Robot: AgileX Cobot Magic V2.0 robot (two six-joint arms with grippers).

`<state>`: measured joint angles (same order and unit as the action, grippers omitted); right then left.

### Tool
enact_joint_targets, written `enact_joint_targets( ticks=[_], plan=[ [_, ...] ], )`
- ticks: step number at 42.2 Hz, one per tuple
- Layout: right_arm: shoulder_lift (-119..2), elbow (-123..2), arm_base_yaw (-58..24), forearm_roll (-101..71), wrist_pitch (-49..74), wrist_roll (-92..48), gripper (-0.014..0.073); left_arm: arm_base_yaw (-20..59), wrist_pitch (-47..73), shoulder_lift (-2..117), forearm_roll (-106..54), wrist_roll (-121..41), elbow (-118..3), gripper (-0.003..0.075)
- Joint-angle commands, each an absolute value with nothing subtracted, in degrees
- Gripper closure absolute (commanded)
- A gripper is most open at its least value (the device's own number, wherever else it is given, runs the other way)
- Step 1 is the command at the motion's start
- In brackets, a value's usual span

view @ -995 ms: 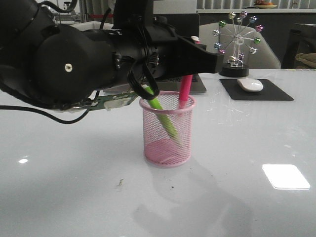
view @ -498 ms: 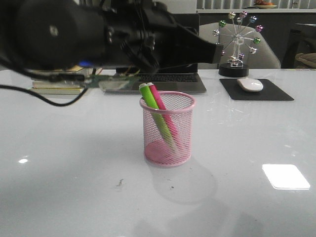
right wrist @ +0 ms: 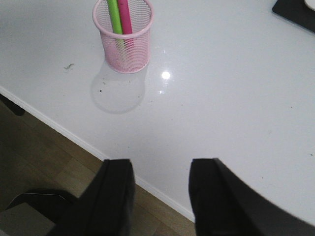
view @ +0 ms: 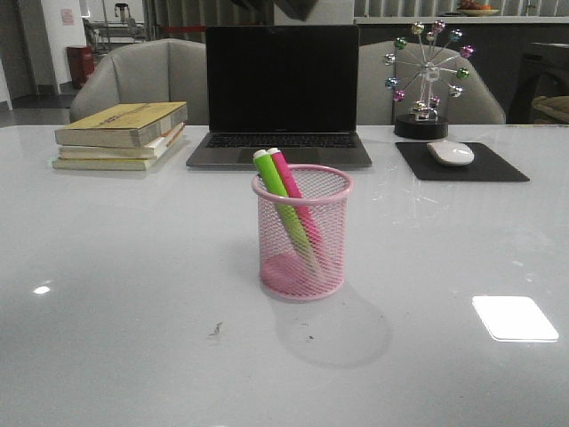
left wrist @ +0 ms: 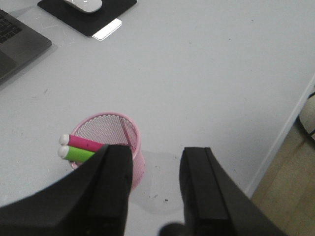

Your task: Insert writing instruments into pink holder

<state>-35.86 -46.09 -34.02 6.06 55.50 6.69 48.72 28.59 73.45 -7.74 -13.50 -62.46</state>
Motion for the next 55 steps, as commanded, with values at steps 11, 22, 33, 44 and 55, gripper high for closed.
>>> enact_joint_targets(
  ticks=[11,22,33,44,55],
  plan=[
    [-35.9,-47.4,-33.6,7.2,51.3,6.4,0.0201,49.1,34.8,61.1,-7.6,-13.4,-60.7,0.0402],
    [-35.9,-47.4,-33.6,7.2,51.3,6.4,0.0201,49.1,35.9,48.4,-7.6,-13.2,-50.3,0.0402],
    [-35.9,-47.4,-33.6,7.2,50.9,6.4,0.0201,49.1,38.4,36.2,-7.4,-12.7,-43.7,0.0402],
    [-35.9,-47.4,-33.6,7.3,50.7,6.4,0.0201,49.1,43.0,31.7,2.3,-1.7,-41.5,0.0402],
    [-35.9,-47.4,-33.6,9.0,50.2,6.4,0.0259,49.1,43.5,31.7,5.1,2.3,-41.5,0.0444]
  ],
)
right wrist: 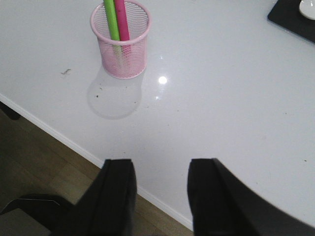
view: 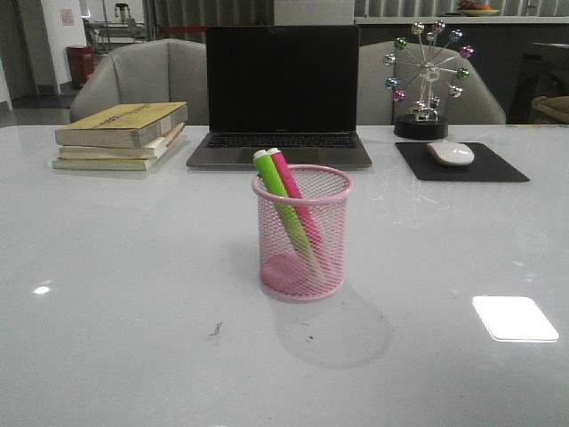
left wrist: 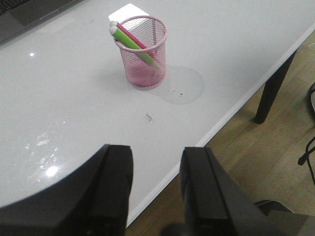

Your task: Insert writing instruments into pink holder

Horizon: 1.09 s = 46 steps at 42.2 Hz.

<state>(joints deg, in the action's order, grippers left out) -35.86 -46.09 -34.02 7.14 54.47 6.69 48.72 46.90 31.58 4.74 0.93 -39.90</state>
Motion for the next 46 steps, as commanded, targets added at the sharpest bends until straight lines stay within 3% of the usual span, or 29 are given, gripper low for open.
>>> enact_joint_targets(
  ticks=[1,7,10,38,46],
  plan=[
    [-35.9,-47.4,-33.6,9.1,50.1,6.4,0.0284,49.1,43.5,31.7,5.1,2.3,-41.5,0.0461],
    [-35.9,-47.4,-33.6,9.0,50.1,6.4,0.0475,49.1,43.4,31.7,5.1,2.3,-41.5,0.0623],
    [-35.9,-47.4,-33.6,9.0,50.1,6.4,0.0545,49.1,43.4,31.7,5.1,2.3,-41.5,0.0624],
    [-35.9,-47.4,-33.6,9.0,50.3,6.4,0.0537,49.1,43.0,30.7,4.4,2.3,-41.2,0.0629],
    [-35.9,-47.4,-33.6,9.0,50.3,6.4,0.0537,39.8,36.6,24.9,4.6,2.3,-37.3,0.0629]
  ],
)
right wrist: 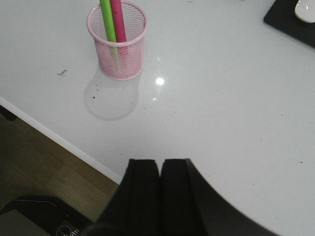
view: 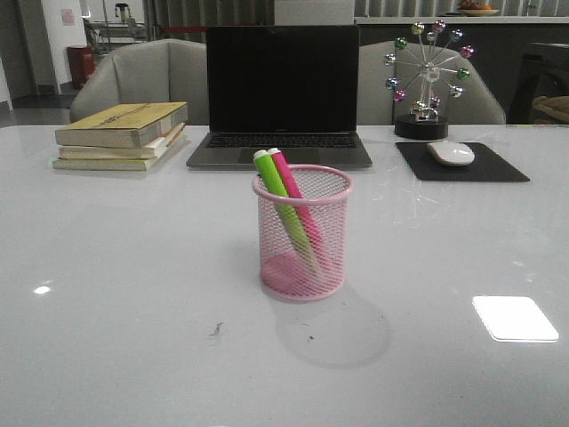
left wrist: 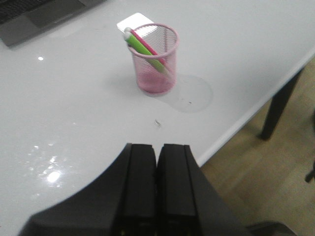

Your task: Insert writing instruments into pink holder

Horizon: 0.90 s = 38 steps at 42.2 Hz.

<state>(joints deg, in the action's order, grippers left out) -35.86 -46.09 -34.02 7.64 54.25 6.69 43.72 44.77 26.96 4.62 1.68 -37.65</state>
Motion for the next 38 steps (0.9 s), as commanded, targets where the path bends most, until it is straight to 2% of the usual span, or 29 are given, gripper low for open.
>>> enact_joint_targets(
  ticks=[1,10,18,26,38],
  plan=[
    [-35.9,-47.4,-33.6,9.0,50.3,6.4,0.0537,38.2,34.1,24.0,4.6,2.3,-35.9,0.0629],
    [-35.9,-47.4,-33.6,9.0,50.3,6.4,0.0537,19.9,16.5,13.3,4.5,2.3,-20.3,0.0629],
    [-35.9,-47.4,-33.6,9.0,50.3,6.4,0.0537,7.9,5.8,5.5,1.4,2.3,-7.7,0.0629],
    [-35.9,-47.4,-33.6,9.0,50.3,6.4,0.0537,2.4,1.0,0.2,-2.2,2.3,-1.3,0.0629],
    [-35.9,-47.4,-33.6,9.0,50.5,6.4,0.0537,2.5,1.0,-1.4,-2.2,2.3,0.5,0.0629]
  ],
)
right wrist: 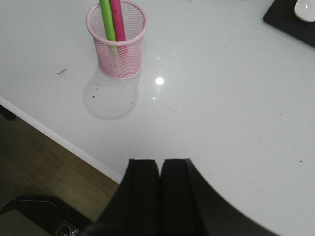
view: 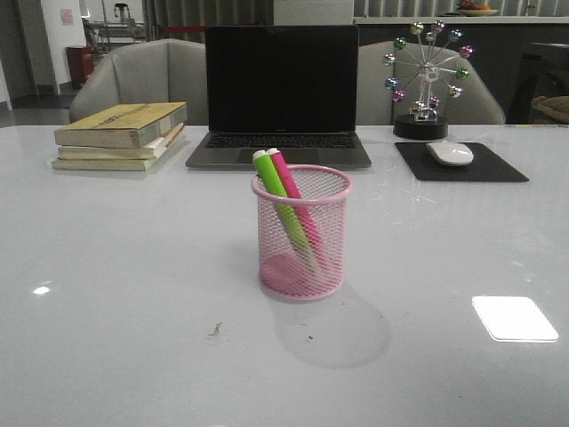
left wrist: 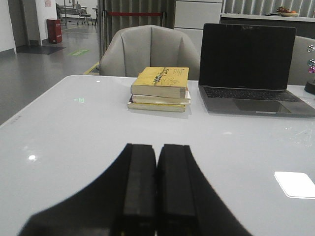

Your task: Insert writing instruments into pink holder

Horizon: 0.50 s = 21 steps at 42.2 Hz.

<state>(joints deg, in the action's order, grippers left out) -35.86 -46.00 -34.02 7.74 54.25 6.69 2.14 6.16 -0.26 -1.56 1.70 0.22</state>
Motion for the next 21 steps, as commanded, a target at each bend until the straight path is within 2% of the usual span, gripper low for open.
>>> enact_joint_targets(
  ticks=[1,21],
  plan=[
    [-35.9,-47.4,-33.6,9.0,50.5,6.4,0.0537,2.5,1.0,-1.4,-2.2,2.3,0.5,0.0629],
    [-35.9,-47.4,-33.6,9.0,50.5,6.4,0.0537,2.5,-1.7,-1.4,-5.6,-3.5,0.5,0.0629]
  ],
)
